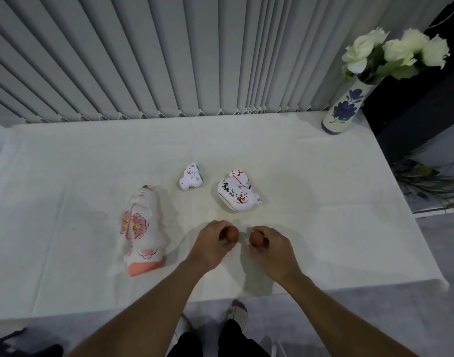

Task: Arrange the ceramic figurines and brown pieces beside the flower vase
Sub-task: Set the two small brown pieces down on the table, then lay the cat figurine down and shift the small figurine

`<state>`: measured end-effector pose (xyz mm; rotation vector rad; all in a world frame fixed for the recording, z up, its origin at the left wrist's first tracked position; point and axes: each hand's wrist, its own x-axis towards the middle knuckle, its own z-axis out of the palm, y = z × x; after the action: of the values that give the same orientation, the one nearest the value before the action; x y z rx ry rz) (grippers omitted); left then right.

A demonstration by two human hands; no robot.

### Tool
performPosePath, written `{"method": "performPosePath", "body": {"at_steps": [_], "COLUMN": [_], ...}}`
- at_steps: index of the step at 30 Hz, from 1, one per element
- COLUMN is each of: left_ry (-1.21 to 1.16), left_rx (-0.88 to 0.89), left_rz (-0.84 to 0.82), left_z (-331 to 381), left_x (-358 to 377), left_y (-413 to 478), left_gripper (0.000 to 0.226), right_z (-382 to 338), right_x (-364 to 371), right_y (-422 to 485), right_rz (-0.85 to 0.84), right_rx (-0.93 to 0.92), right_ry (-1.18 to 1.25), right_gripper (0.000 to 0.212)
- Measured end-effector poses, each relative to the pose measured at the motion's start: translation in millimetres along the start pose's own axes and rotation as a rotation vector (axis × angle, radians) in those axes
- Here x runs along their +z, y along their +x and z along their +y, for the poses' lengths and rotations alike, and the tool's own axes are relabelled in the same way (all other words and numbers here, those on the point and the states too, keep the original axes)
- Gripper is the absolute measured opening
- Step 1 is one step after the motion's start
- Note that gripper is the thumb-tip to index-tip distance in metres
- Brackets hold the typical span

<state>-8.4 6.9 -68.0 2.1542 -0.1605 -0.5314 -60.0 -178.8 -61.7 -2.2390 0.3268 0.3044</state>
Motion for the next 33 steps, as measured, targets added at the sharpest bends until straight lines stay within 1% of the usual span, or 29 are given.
{"method": "performPosePath", "body": {"at_steps": [3,5,6,8,10,13,15,18,22,24,26,29,30,31,33], "left_ry": [0.088,0.132,0.144,0.175,0.239,0.35,0.415,0.499,0.592,0.644,0.687,0.748,0.759,0.763,0.764], "left_rx": [-0.001,-0.025,-0.041,-0.057,-0.022,0.025,-0.006,-0.039,-0.066,-0.053,-0.038,-0.015,-0.016,-0.016,-0.013], "left_rz": [-0.022,-0.006,0.012,0.061,0.133,0.242,0.28,0.264,0.137,0.102,0.127,0.175,0.178,0.176,0.177], "left_z": [1.9,0.4,-0.7,-1.0,-1.4,-5.2,-8.0,-13.7,-30.6,-40.9,-46.8,-49.6,-51.1,-52.1,-53.2], "left_x": [-8.6,-16.0,-19.8,-26.8,-32.4,-35.4,-35.3,-32.8,-24.6,-19.3,-15.9,-13.0,-12.2,-12.2,-12.3], "left_y": [1.7,4.0,5.2,7.4,11.4,22.0,31.2,41.3,41.8,39.3,37.9,38.3,38.9,39.2,39.7], "left_gripper": [0.047,0.052,0.053,0.054,0.051,0.05,0.051,0.055,0.077,0.082,0.082,0.082,0.082,0.083,0.083], "right_z": [-5.2,-7.9,-8.8,-12.1,-17.5,-29.2,-40.5,-57.4,-70.5,-73.5,-75.6,-75.3,-75.5,-75.2,-75.1], "right_x": [-9.8,-17.8,-21.5,-29.3,-36.4,-42.5,-42.6,-40.0,-31.3,-26.1,-22.9,-19.3,-18.7,-17.9,-17.2], "right_y": [0.5,1.7,2.7,6.5,13.7,34.3,55.0,86.6,109.8,117.1,123.1,127.2,126.9,126.9,125.9], "right_rz": [-0.083,-0.096,-0.092,-0.054,-0.002,0.065,0.075,-0.001,-0.154,-0.184,-0.17,-0.189,-0.193,-0.187,-0.162], "right_rx": [0.041,0.015,-0.007,-0.021,-0.017,-0.062,-0.036,0.067,0.089,0.138,0.203,0.233,0.218,0.2,0.16], "right_ry": [0.033,0.046,0.041,0.032,0.063,0.084,0.092,0.074,-0.02,0.008,0.085,0.203,0.22,0.222,0.189], "right_gripper": [0.068,0.079,0.079,0.069,0.064,0.053,0.052,0.061,0.053,0.059,0.061,0.041,0.039,0.044,0.063]}}
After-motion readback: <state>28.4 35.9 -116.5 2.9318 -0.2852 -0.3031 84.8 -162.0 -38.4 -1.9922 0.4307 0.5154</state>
